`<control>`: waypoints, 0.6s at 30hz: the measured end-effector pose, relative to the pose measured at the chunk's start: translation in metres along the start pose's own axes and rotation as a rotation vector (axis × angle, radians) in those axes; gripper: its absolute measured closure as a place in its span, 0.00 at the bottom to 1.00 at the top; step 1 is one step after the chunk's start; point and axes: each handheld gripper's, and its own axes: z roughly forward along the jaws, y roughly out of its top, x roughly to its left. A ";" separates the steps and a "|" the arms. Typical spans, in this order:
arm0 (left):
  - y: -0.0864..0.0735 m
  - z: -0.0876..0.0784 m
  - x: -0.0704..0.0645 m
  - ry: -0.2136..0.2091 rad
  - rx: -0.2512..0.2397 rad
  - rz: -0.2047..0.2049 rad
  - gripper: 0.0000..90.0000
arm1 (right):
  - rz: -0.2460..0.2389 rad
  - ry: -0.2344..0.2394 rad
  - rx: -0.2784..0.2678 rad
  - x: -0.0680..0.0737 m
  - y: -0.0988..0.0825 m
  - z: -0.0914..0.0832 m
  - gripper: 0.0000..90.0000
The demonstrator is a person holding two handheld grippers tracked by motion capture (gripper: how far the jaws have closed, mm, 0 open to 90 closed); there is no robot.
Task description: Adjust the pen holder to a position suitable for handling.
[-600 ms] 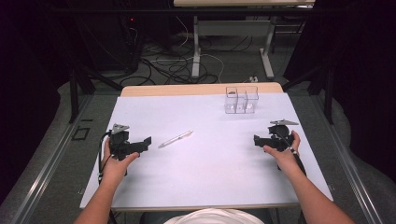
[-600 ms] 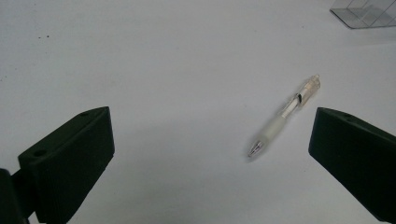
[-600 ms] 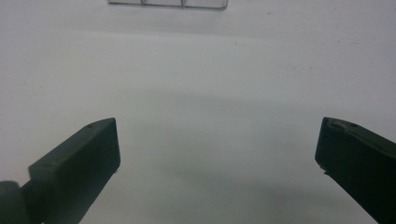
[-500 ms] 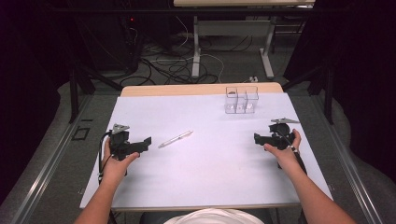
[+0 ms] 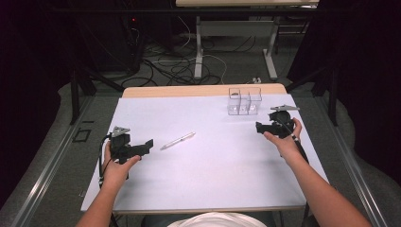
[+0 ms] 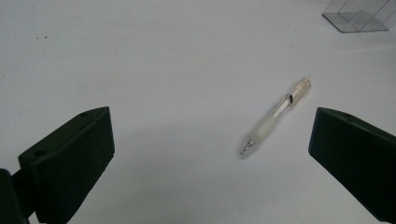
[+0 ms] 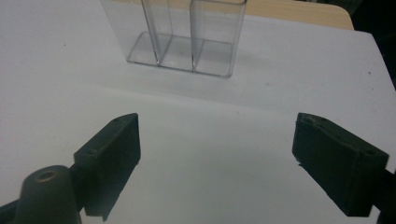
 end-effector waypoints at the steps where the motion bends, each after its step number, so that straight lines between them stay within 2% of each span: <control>1: 0.000 0.000 0.000 0.001 0.000 0.000 0.00 | -0.008 -0.003 0.002 0.001 0.005 0.000 0.17; 3: 0.000 0.000 0.001 0.002 0.001 -0.001 0.00 | -0.016 -0.001 -0.001 0.001 0.016 0.000 0.17; 6: 0.000 0.000 0.002 0.004 -0.001 -0.004 0.00 | 0.004 -0.004 -0.008 0.000 0.031 0.001 0.20; 11: -0.001 0.001 0.002 0.002 -0.002 -0.005 0.00 | 0.017 -0.034 -0.022 -0.002 0.056 0.005 0.24; 18: -0.002 0.001 0.002 0.003 0.000 -0.007 0.00 | 0.018 -0.040 0.013 -0.002 0.085 0.017 0.27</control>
